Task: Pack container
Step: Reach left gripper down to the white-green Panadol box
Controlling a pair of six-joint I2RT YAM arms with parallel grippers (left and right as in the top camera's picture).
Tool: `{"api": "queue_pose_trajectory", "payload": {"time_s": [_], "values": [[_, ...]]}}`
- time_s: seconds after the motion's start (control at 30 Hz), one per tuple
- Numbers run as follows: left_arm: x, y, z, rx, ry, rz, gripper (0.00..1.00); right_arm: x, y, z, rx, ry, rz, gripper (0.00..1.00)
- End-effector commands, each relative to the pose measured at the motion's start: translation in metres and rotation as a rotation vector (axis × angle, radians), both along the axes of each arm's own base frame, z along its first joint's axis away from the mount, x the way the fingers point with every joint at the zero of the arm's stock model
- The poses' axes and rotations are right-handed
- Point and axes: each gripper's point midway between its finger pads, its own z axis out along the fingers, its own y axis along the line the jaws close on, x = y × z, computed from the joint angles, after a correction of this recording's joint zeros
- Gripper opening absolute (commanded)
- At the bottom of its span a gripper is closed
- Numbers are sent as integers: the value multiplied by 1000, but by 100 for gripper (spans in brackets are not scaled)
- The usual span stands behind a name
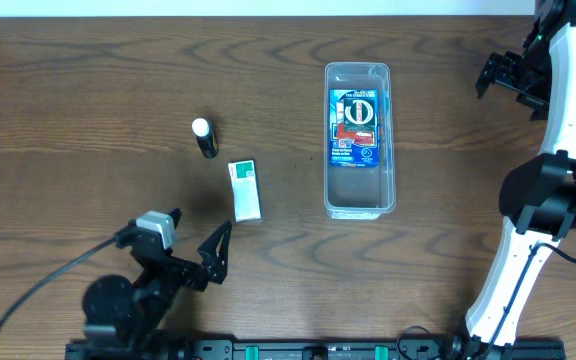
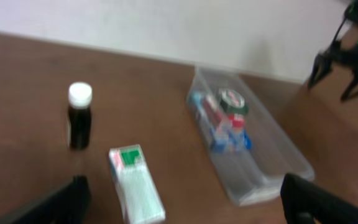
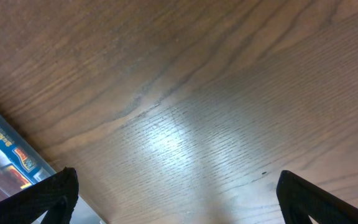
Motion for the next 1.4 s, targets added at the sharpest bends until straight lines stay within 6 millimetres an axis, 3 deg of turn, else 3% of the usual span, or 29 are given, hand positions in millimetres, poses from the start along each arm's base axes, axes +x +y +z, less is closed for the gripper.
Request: {"api": "queue_pose_trajectory", "payload": {"time_s": [0.0, 0.1, 0.23, 0.4, 0.47, 0.63, 0.73, 0.87, 1.2, 1.37], "values": [[-2, 2, 25, 87, 94, -14, 98, -1, -1, -2, 2, 7, 9, 99], [-5, 12, 24, 153, 297, 17, 98, -1, -1, -2, 2, 7, 9, 99], [1, 9, 27, 153, 435, -5, 98, -1, -1, -2, 2, 7, 9, 99], [13, -12, 18, 80, 509, -107, 98, -1, -1, -2, 2, 7, 9, 99], [16, -16, 8, 95, 555, -119, 98, -1, -1, -2, 2, 7, 9, 99], [17, 5, -40, 194, 809, 110, 98, -1, -1, -2, 2, 7, 9, 99], [21, -3, -58, 214, 891, 133, 98, -1, -1, -2, 2, 7, 9, 99], [34, -19, -77, 246, 937, 145, 98, -1, -1, -2, 2, 7, 9, 99], [70, -31, -132, 291, 1027, 225, 98, -1, -1, -2, 2, 7, 9, 99], [96, -30, -148, 381, 1009, 228, 98, -1, -1, -2, 2, 7, 9, 99]]}}
